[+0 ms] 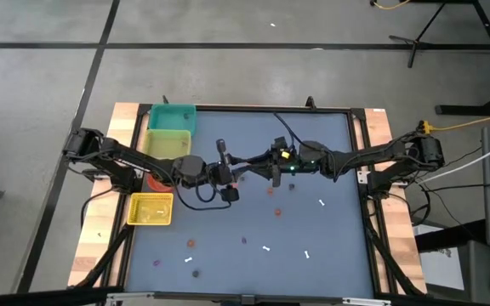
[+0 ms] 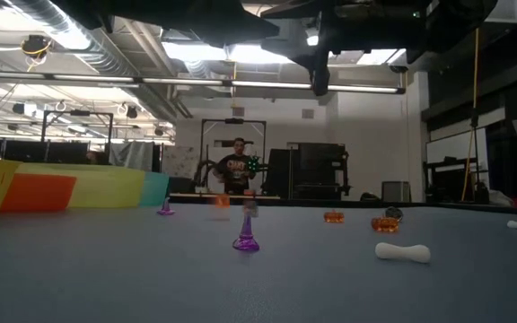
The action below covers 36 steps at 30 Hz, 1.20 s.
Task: Sort Halloween decoration
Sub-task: Put the top right orange pumpkin toy into the orange bin, then put the top left orange pumpkin toy into the orange bin
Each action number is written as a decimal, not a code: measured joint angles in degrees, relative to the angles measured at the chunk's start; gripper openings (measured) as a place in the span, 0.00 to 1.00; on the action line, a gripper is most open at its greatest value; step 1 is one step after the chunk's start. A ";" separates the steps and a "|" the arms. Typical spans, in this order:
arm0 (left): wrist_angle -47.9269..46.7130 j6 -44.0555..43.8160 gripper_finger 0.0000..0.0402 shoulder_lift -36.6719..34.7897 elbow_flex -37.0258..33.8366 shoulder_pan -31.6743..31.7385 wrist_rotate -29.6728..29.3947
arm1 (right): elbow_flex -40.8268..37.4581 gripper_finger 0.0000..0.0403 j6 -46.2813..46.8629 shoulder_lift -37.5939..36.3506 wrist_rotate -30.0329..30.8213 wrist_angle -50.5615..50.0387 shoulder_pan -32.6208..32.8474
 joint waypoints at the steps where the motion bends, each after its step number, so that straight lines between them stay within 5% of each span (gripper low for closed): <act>1: -0.11 0.03 0.13 0.00 0.00 0.00 -0.01 | 0.00 0.49 -0.02 0.00 -0.01 -0.01 0.00; 7: -2.66 -1.29 0.12 0.00 0.00 0.00 -1.89 | 0.00 0.48 -5.52 0.00 -1.74 -1.49 0.00; 13: -12.23 -16.06 0.14 -0.04 0.09 -0.04 -4.08 | -0.04 0.48 -10.44 0.00 -3.25 -9.16 -0.04; 26: -39.38 -47.55 0.36 -0.02 0.04 -0.19 9.26 | -0.04 0.48 -20.78 0.00 2.87 -29.57 -2.02; 36: -41.51 -50.93 0.48 4.58 -0.02 -3.43 10.57 | -0.04 0.48 -21.65 -0.02 5.50 -31.34 -2.27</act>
